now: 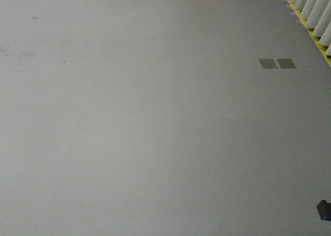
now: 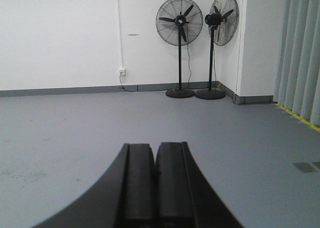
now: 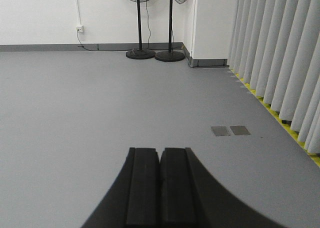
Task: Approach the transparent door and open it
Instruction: 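Drive the base across the grey floor, turning toward the door area, then drive up to the white-framed glass sliding door on the wooden platform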
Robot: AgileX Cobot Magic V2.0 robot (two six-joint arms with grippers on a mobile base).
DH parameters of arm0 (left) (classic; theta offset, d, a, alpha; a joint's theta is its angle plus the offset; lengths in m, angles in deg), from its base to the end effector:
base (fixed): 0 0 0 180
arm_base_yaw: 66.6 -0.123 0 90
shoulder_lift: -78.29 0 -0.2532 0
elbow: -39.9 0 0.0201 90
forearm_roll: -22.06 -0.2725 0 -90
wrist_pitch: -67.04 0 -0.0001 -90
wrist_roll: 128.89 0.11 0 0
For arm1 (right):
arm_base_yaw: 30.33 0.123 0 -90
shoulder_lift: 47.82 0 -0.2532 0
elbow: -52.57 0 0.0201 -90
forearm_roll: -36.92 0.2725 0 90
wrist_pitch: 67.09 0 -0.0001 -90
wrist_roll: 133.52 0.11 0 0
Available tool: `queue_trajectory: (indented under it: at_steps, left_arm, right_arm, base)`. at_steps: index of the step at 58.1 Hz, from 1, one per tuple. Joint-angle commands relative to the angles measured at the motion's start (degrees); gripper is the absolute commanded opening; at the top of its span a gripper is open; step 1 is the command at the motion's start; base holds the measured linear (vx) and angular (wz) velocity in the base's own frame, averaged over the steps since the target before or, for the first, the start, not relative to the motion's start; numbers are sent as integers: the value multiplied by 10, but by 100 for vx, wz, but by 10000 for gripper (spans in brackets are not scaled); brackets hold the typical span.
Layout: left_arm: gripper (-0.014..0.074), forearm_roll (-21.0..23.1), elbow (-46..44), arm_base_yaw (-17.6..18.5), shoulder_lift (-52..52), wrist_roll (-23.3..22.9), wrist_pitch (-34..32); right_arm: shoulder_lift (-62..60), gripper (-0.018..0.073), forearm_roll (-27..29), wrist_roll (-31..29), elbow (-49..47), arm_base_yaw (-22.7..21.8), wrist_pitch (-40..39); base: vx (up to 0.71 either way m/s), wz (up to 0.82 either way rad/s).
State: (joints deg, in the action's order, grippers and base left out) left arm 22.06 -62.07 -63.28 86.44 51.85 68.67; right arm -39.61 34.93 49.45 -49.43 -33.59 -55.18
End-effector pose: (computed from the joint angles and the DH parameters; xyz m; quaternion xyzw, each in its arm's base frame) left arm 0.1296 -0.0075 0.2012 0.0246 0.6930 -0.0162 0.7203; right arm 0.1286 -0.0081 0.1816 0.0306 0.7547 -0.0155 0.6551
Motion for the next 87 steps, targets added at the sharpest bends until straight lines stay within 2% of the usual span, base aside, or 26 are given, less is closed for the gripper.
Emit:
queue_trajectory:
  at_steps: [1, 37, 87]
  left_arm:
    - [-6, 3, 9, 1, -8, -2, -49]
    - [-6, 3, 9, 1, -8, -2, -49]
    - [-6, 3, 9, 1, -8, -2, -49]
  right_arm:
    - [-9, -9, -2, -4, 2, -3, -46]
    - [-9, -9, -2, -4, 2, -3, -46]
    - [-9, -9, -2, -4, 2, -3, -45]
  base:
    - [40, -2]
    - [41, 13]
    - [43, 45]
